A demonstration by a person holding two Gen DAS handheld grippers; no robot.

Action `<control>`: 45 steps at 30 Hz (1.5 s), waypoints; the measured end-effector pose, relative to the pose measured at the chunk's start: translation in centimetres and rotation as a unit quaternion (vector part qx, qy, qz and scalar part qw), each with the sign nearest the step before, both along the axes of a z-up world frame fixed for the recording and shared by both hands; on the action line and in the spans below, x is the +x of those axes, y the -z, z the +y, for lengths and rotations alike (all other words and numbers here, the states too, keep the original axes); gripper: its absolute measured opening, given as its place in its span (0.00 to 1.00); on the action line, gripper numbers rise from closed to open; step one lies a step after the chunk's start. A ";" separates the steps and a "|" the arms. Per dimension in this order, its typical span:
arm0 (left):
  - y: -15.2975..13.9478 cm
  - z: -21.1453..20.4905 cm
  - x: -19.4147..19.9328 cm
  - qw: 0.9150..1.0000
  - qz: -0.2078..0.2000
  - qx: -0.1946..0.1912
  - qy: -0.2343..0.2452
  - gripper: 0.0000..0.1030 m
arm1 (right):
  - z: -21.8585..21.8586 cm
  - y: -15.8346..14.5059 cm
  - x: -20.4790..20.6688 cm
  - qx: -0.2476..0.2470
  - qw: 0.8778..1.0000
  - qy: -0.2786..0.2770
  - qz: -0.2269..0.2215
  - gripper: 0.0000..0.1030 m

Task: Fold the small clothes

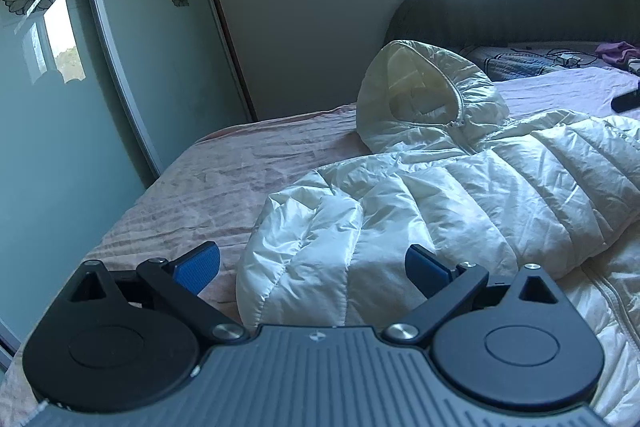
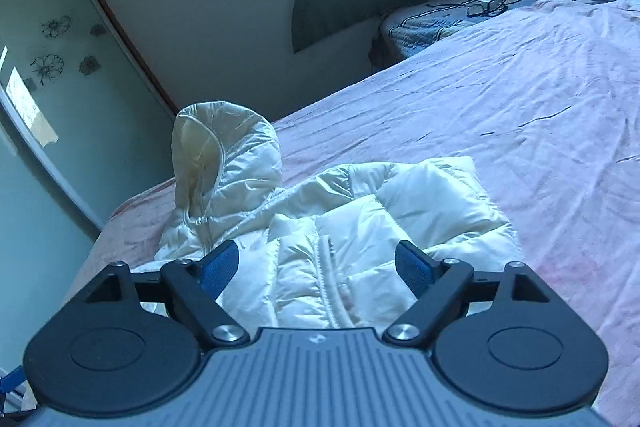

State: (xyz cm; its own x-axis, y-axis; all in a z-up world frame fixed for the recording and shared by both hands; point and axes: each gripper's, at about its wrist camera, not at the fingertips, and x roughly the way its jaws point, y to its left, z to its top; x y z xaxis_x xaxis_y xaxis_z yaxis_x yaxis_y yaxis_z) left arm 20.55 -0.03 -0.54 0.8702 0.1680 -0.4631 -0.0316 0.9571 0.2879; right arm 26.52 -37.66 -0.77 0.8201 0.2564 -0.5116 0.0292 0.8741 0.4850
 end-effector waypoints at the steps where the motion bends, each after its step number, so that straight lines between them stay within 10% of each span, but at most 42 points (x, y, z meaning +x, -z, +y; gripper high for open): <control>1: 0.0 0.0 0.1 1.000 0.002 0.001 -0.001 0.98 | 0.2 0.2 0.3 -0.003 1.000 -0.015 0.008 0.84; 4: 0.1 -0.1 0.4 1.000 0.005 0.002 -0.007 0.98 | 1.8 0.6 1.1 -0.036 0.998 -0.046 0.024 0.77; 10: 0.1 -0.1 0.3 1.000 0.006 0.006 -0.007 0.98 | 3.7 0.7 2.0 -0.098 0.995 -0.031 0.016 0.26; 14: 0.2 0.1 0.6 1.000 0.009 0.005 -0.012 0.98 | 3.7 0.6 2.4 -0.114 0.993 -0.021 0.010 0.20; 21: 0.6 0.7 1.0 1.000 0.017 0.000 -0.016 0.98 | 5.4 -0.9 1.4 -0.200 0.978 0.049 -0.022 0.24; 29: 0.9 1.1 1.4 1.000 0.022 -0.010 -0.018 0.98 | 8.1 -0.8 0.4 -0.128 0.987 -0.099 -0.022 0.27; 37: 0.6 1.5 1.5 0.999 0.026 -0.037 -0.006 0.99 | 7.3 0.6 1.4 -0.121 0.991 -0.063 0.015 0.27; 42: 0.2 1.7 2.0 0.998 0.027 -0.060 -0.001 0.99 | 8.0 -0.1 -0.1 -0.128 0.990 -0.065 -0.014 0.63; 45: 0.3 1.5 2.4 0.998 0.028 -0.061 -0.001 0.99 | 9.1 -0.6 -0.5 -0.154 0.984 -0.087 -0.032 0.65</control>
State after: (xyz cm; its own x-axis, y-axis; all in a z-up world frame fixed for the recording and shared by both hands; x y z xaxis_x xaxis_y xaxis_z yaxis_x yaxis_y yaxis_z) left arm 22.94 1.48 -0.81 0.8416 0.1091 -0.5290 -0.0209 0.9852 0.1699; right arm 25.99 -28.57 -0.19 0.8104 0.2362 -0.5361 -0.1547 0.9689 0.1930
